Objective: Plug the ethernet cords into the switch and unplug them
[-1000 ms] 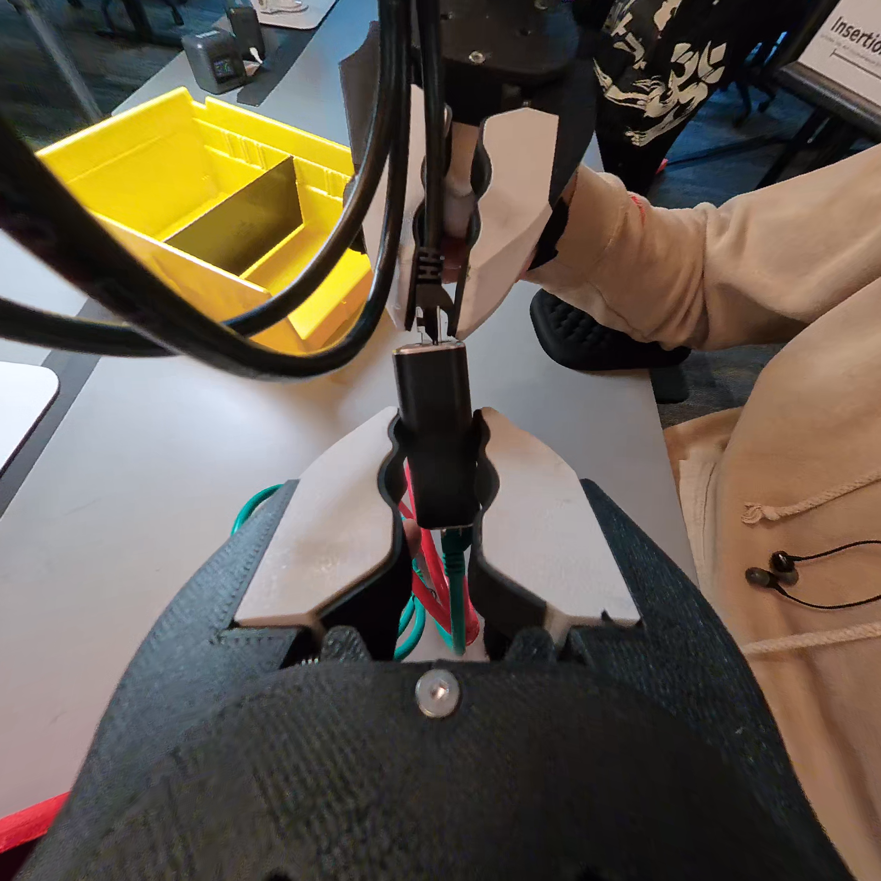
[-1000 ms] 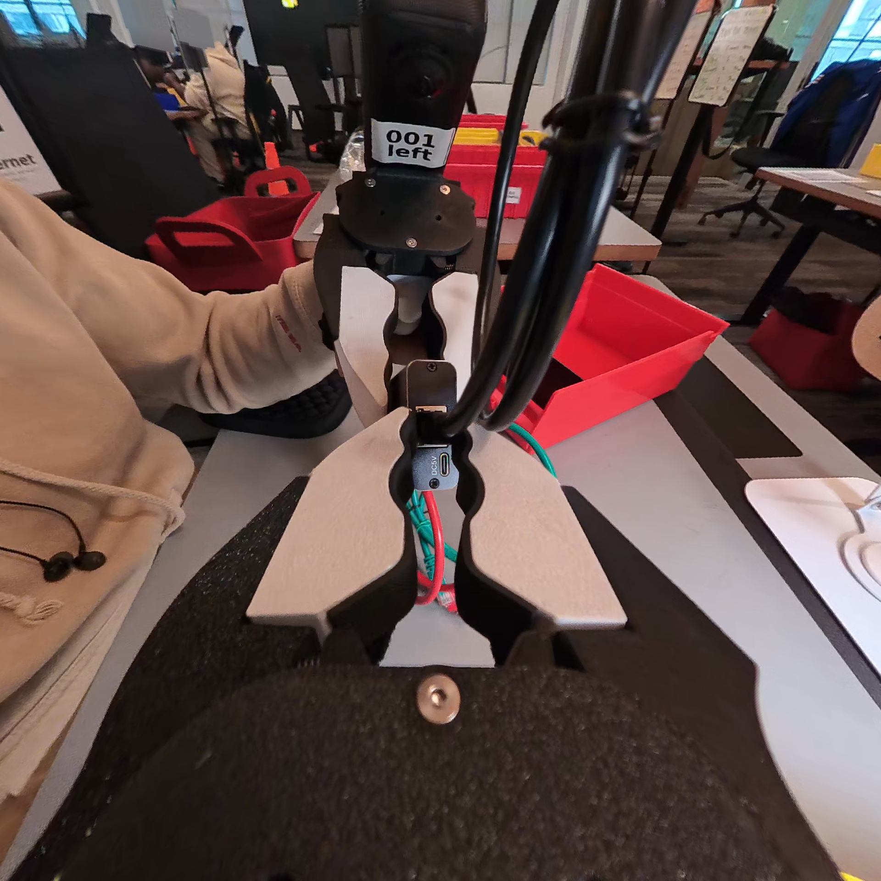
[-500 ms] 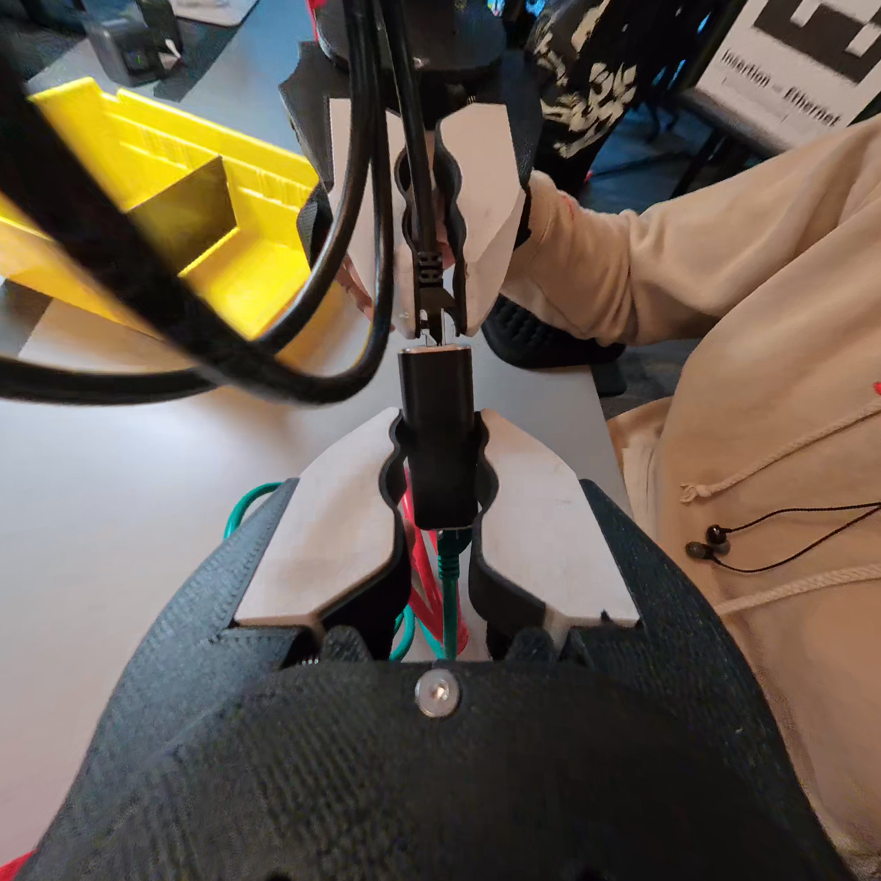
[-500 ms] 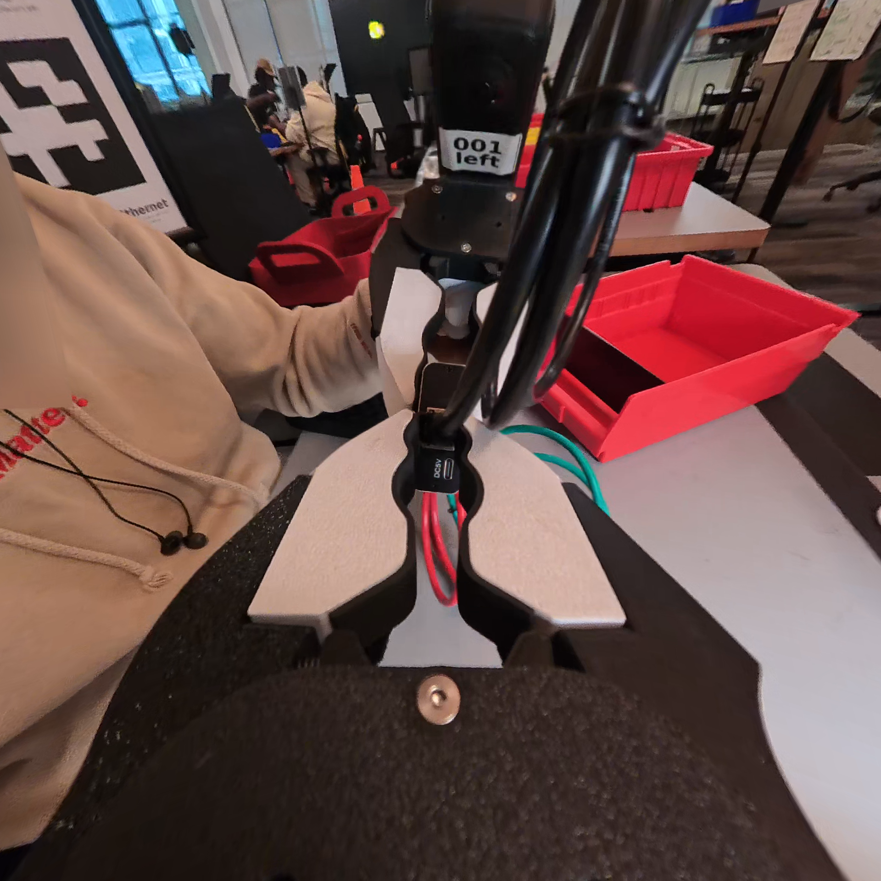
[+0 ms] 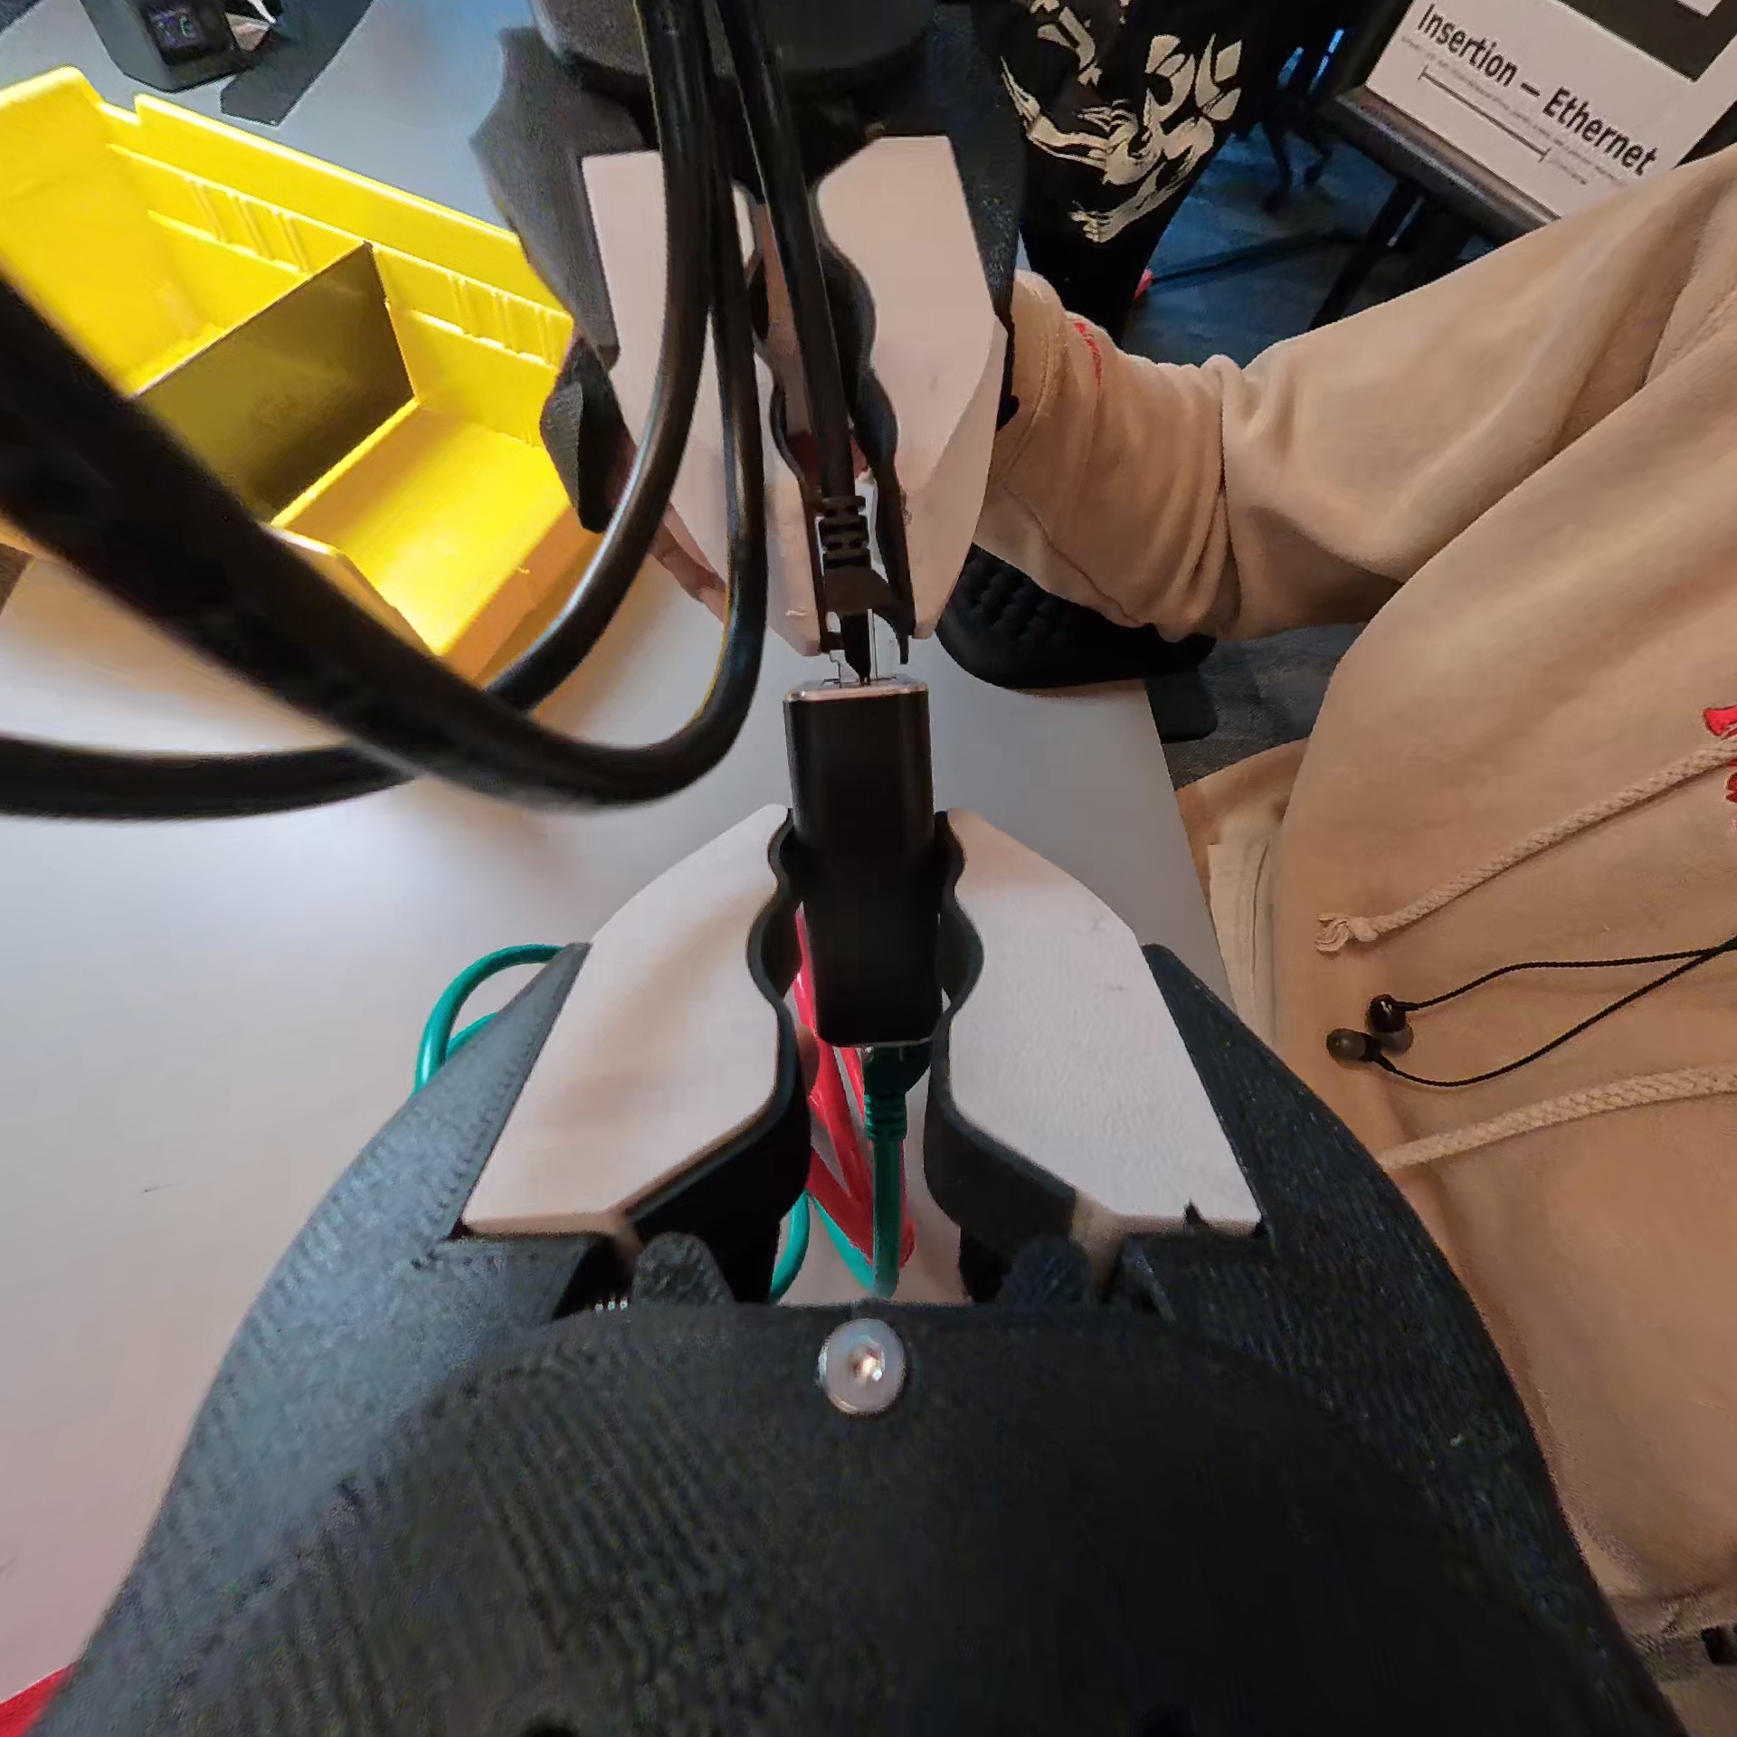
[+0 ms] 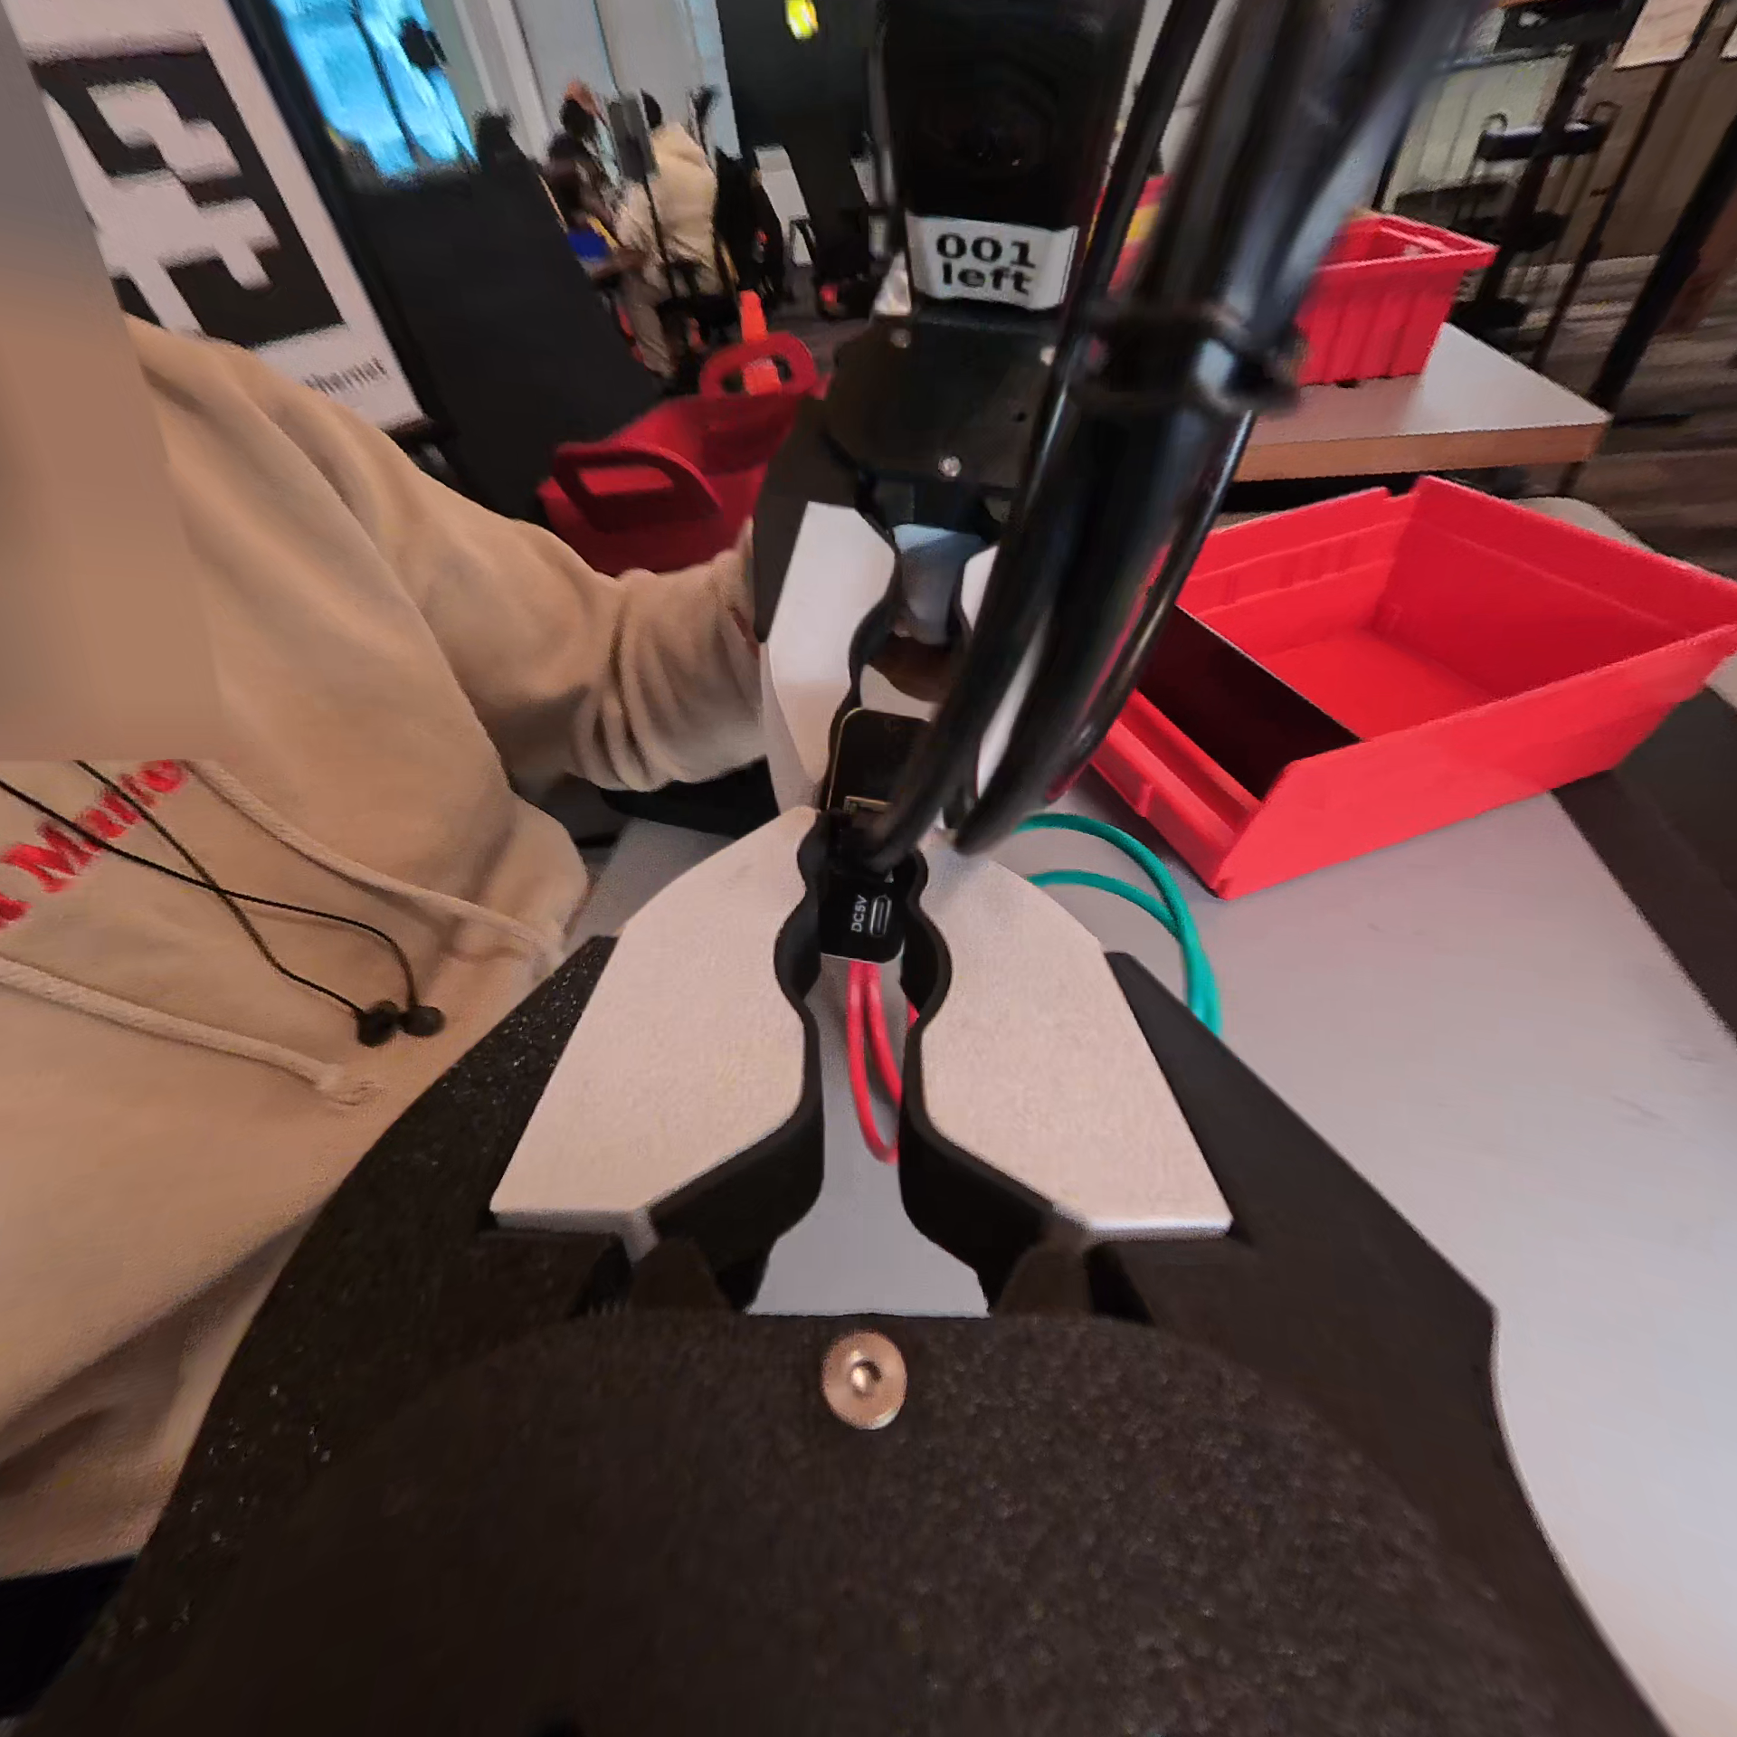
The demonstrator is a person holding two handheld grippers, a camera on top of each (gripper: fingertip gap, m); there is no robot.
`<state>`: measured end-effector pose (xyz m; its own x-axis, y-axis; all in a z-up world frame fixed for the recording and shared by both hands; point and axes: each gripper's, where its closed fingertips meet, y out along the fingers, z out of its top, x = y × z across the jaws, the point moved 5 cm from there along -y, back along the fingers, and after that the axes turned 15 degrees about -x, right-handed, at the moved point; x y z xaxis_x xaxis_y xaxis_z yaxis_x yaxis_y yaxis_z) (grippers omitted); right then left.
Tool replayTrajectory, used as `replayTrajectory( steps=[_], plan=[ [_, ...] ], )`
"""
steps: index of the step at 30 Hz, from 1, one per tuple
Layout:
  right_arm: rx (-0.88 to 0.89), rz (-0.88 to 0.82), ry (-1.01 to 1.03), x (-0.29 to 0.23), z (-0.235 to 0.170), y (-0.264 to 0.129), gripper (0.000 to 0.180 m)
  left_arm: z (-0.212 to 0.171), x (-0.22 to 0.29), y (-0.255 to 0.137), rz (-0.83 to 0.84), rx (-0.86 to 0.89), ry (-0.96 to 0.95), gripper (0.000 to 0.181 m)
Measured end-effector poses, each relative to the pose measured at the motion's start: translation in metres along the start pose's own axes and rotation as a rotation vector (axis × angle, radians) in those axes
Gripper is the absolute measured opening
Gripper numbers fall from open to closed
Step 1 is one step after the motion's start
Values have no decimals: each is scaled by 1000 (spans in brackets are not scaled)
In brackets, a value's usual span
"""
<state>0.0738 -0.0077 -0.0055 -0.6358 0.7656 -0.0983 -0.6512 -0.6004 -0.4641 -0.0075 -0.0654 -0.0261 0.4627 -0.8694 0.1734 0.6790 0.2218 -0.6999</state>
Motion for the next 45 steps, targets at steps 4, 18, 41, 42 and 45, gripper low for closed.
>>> replayTrajectory(
  steps=[4, 18, 41, 42, 45],
  plan=[
    [-44, -157, -96, -7, 8, 0, 12, 2, 1, -4, 13, 23, 21, 25],
    [-132, -672, -395, -7, 24, -1, 17, 9, -8, -19, 120, 109, -47, 25],
    [94, -473, 7, 31, 10, -44, 12, 6, -16, -44, 223, 167, -45, 25],
    [65, -535, 38, 41, 2, -53, 12, 5, -18, -46, 238, 173, -51, 25],
    [-98, -715, 143, 67, -33, -87, 12, 7, -18, -53, 275, 204, -40, 25]
  ],
)
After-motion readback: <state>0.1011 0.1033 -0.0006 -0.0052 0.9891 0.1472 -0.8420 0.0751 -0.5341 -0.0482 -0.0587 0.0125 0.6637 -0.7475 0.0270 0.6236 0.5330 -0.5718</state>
